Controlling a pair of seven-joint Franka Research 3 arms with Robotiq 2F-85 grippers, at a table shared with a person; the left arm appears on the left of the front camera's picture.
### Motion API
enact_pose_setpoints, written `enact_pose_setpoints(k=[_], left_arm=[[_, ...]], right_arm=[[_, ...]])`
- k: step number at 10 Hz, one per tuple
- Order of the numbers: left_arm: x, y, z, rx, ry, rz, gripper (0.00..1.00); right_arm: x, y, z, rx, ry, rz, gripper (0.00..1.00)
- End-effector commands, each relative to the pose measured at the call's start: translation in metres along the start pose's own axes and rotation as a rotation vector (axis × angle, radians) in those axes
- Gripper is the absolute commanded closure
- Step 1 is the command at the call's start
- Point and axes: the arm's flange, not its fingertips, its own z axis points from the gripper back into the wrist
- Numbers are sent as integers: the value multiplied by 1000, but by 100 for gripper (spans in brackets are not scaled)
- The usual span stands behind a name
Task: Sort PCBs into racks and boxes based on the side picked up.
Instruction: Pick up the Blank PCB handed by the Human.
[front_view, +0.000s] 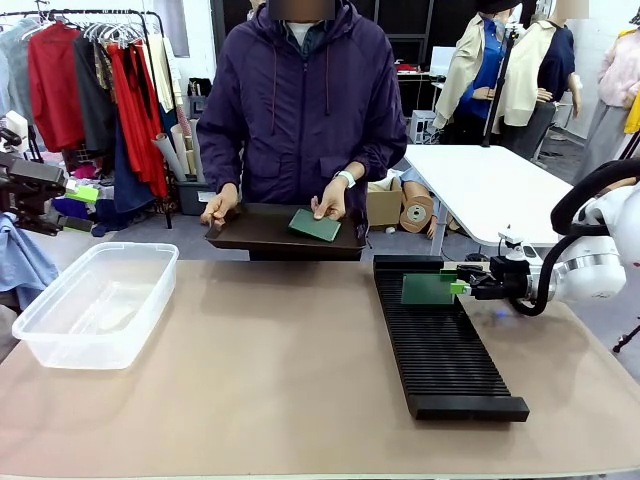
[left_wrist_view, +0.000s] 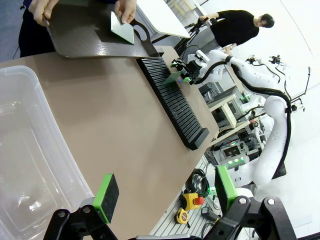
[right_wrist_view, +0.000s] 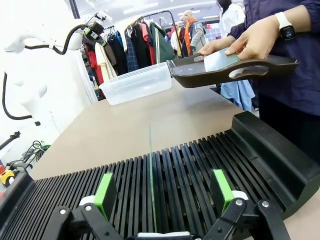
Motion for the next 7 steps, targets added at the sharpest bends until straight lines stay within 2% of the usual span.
enact_pose_setpoints(k=[1, 6, 7], left_arm=[[0, -2, 1, -9, 1, -2, 0], [0, -2, 1, -9, 1, -2, 0], [0, -2, 1, -9, 1, -2, 0]], right_arm=[[1, 0, 0, 0, -2, 11, 0], [0, 0, 0, 0, 0, 0, 0], [9, 1, -7, -9, 0, -8, 0]])
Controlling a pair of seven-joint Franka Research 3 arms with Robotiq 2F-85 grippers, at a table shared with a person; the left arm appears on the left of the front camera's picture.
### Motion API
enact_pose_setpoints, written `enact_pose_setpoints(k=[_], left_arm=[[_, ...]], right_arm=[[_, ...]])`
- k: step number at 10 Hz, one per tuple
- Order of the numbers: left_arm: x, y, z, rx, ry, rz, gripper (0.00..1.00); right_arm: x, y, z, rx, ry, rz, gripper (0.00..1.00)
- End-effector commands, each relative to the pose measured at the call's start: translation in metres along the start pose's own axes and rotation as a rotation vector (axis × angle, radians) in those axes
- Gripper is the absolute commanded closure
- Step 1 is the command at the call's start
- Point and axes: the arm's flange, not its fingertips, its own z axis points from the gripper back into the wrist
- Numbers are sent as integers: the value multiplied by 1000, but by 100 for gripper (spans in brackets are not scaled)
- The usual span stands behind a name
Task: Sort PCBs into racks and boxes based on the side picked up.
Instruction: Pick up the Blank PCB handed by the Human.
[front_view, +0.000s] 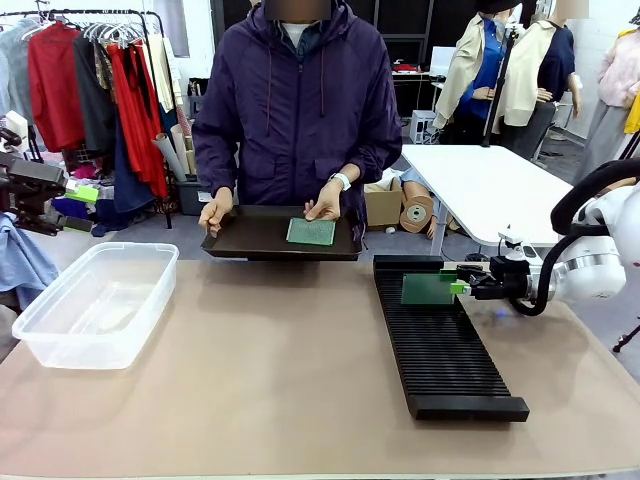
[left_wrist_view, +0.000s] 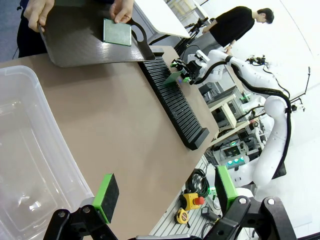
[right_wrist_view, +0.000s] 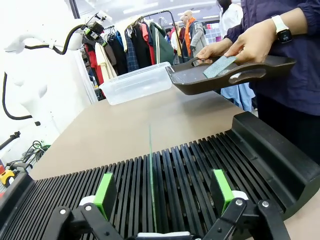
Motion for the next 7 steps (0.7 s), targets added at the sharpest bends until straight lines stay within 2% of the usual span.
enact_pose_setpoints(k=[1, 5, 7], left_arm=[[0, -2, 1, -9, 1, -2, 0], [0, -2, 1, -9, 1, -2, 0], [0, -2, 1, -9, 1, -2, 0]], right_arm=[[20, 4, -10, -21, 0, 5, 0], [76, 27, -22, 4, 7, 36, 0], [100, 48, -27, 29, 36, -36, 0]])
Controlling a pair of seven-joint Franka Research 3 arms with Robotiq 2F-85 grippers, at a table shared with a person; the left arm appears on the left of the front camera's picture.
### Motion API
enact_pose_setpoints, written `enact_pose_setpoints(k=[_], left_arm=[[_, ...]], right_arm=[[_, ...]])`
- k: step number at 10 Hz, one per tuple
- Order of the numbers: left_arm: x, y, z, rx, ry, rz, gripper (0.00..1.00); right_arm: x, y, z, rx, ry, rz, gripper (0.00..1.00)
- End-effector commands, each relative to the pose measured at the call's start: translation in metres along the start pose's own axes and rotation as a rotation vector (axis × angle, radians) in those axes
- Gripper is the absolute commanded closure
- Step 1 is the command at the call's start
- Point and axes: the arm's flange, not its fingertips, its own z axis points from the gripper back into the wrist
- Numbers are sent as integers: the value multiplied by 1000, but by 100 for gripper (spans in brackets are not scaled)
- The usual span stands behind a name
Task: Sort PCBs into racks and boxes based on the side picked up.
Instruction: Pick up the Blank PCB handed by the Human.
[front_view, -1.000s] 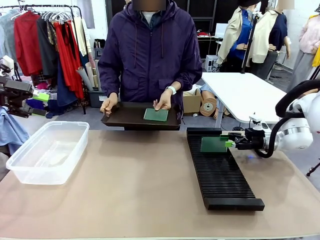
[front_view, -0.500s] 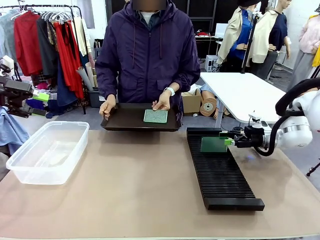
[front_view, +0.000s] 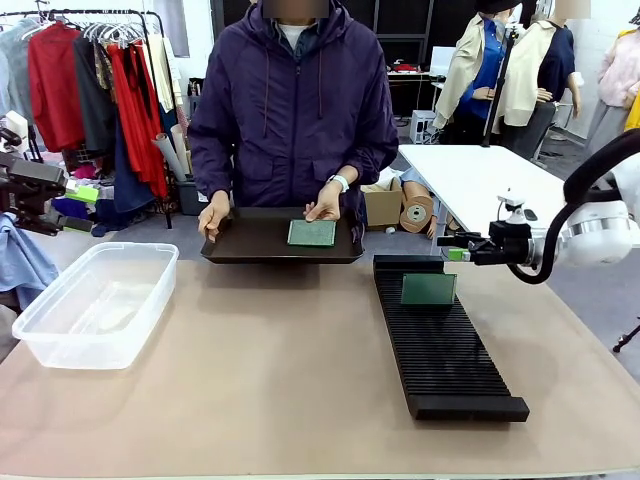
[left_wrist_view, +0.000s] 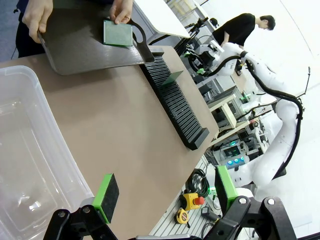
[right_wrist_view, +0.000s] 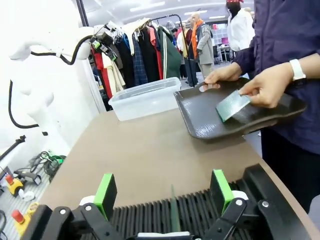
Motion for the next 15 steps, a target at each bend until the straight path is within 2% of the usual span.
enact_pose_setpoints(k=[1, 5, 7, 8, 12, 15], left_arm=[[0, -2, 1, -9, 1, -2, 0], [0, -2, 1, -9, 1, -2, 0], [0, -2, 1, -9, 1, -2, 0], [0, -2, 1, -9, 1, -2, 0], [0, -2, 1, -9, 1, -2, 0], [0, -2, 1, -9, 1, -2, 0]], right_arm=[[20, 31, -11, 15, 15, -100, 0], [51, 75, -23, -2, 52, -379, 0], [58, 97, -27, 16, 11, -581, 0], [63, 104, -25, -4, 45, -643, 0], [86, 144, -21, -3, 93, -815, 0], [98, 163, -19, 8, 99, -861, 0]])
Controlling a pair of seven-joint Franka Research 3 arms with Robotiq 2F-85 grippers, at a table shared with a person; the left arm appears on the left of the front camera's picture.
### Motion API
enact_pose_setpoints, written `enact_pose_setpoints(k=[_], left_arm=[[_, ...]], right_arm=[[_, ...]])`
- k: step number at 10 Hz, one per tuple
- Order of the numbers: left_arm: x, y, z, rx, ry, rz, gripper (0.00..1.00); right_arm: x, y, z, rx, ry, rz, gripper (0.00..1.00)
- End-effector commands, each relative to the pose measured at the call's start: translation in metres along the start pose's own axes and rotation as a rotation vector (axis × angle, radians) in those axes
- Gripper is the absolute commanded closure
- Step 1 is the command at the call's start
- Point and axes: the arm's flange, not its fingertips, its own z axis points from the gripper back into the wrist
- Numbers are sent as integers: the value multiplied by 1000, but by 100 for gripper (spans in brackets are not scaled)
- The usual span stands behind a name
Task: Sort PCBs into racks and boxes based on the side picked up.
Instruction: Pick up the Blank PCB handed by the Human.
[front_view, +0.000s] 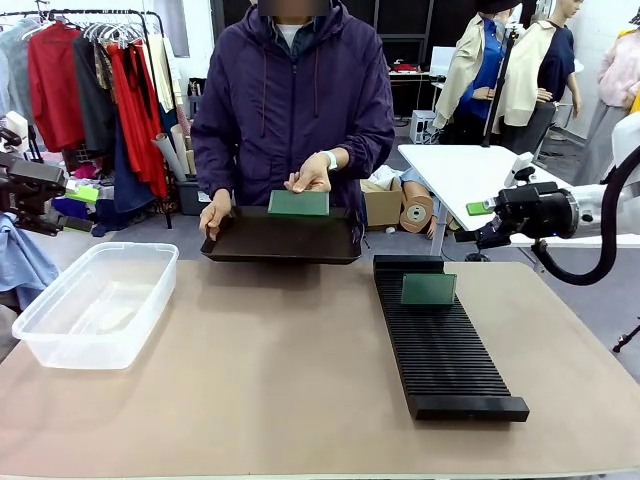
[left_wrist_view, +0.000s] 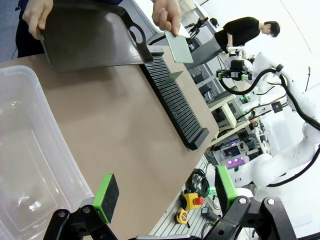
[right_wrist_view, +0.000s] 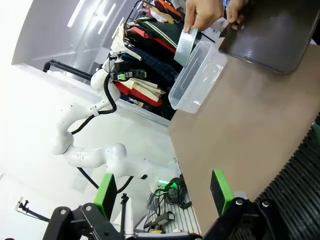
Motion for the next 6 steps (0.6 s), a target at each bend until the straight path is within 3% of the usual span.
enact_pose_setpoints(k=[1, 4, 6], left_arm=[[0, -2, 1, -9, 0, -2, 0], [0, -2, 1, -9, 0, -2, 0], [0, -2, 1, -9, 0, -2, 0]], right_arm=[[-5, 12, 1, 42, -9, -33, 0], [-5, 8, 3, 104, -26, -85, 0], [-4, 7, 0, 47, 3, -17, 0]])
